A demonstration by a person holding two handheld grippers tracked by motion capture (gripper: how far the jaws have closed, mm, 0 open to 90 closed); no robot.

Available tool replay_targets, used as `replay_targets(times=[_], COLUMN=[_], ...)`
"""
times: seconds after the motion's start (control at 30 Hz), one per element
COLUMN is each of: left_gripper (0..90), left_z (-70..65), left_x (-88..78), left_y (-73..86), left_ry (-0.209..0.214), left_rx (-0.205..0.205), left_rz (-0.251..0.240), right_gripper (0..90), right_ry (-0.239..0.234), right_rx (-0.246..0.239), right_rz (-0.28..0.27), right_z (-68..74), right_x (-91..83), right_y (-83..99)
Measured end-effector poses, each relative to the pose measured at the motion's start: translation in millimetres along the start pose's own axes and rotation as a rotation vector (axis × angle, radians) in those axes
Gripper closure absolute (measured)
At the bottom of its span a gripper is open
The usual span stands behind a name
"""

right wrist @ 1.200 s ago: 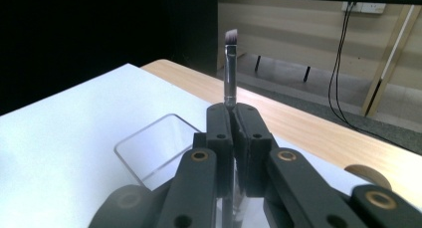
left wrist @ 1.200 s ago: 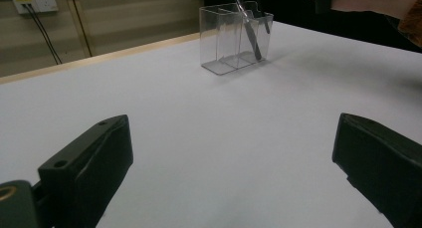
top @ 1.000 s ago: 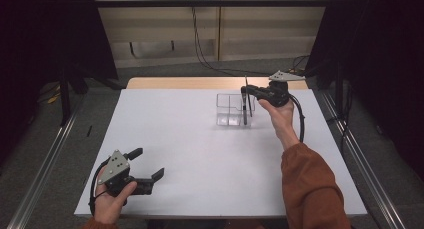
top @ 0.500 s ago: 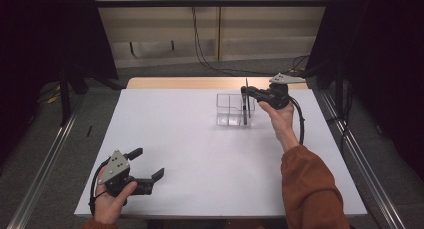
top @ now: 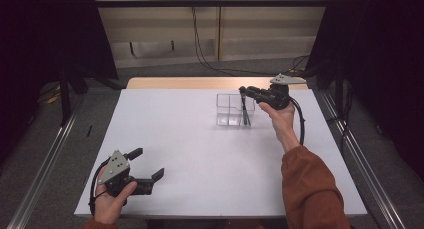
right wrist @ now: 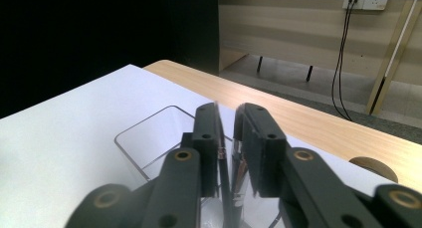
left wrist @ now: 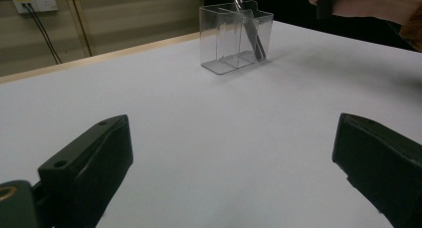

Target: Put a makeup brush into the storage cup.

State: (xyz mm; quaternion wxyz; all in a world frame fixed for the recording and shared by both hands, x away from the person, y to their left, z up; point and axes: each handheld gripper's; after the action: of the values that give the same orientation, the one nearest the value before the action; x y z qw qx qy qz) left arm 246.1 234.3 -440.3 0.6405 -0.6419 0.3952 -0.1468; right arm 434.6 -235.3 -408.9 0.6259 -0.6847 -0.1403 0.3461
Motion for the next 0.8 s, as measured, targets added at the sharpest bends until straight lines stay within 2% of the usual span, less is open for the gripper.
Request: replay_targets(times=[0.27, 0.37, 0.43, 0.67, 0.8], left_gripper=[2.6, 2.6, 2.6, 2.6, 2.6], left_z=[0.5, 0.9, 0.9, 2.0, 3.5], left_x=[0.8, 1.0, 1.4, 5.3, 4.4], left_y=[-0.1, -0.3, -0.7, -0.9, -0.7], left_ry=[0.001, -0.004, -0.005, -0.004, -0.011], left_rx=[-0.004, -0.004, -0.005, -0.011, -0.019], left_rz=[-0.001, 0.000, 0.001, 0.004, 0.004], right_gripper=[59.5, 51.0, 41.2, 20.3, 10.7], right_ry=[0.016, 0.020, 0.033, 0.020, 0.009], right_rx=[-0.003, -0.009, -0.010, -0.034, -0.010], right_rz=[-0.002, -0.001, -0.005, 0.026, 0.017], right_z=[0.9, 2.2, 3.9, 9.3, 11.5], right_x=[-5.1, -6.3, -6.6, -7.2, -8.3], right_y=[0.7, 0.2, 0.5, 6.0, 7.1])
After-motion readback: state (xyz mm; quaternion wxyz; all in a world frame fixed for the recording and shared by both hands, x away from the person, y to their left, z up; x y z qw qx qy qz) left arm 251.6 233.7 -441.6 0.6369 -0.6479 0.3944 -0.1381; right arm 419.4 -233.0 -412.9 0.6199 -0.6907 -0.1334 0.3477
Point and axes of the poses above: each handheld gripper's, and its own axes: x roughly forward along the jaws, y roughly out of its underside, z roughly to its left, and after that the axes turned 7 degrees about -x, right-handed
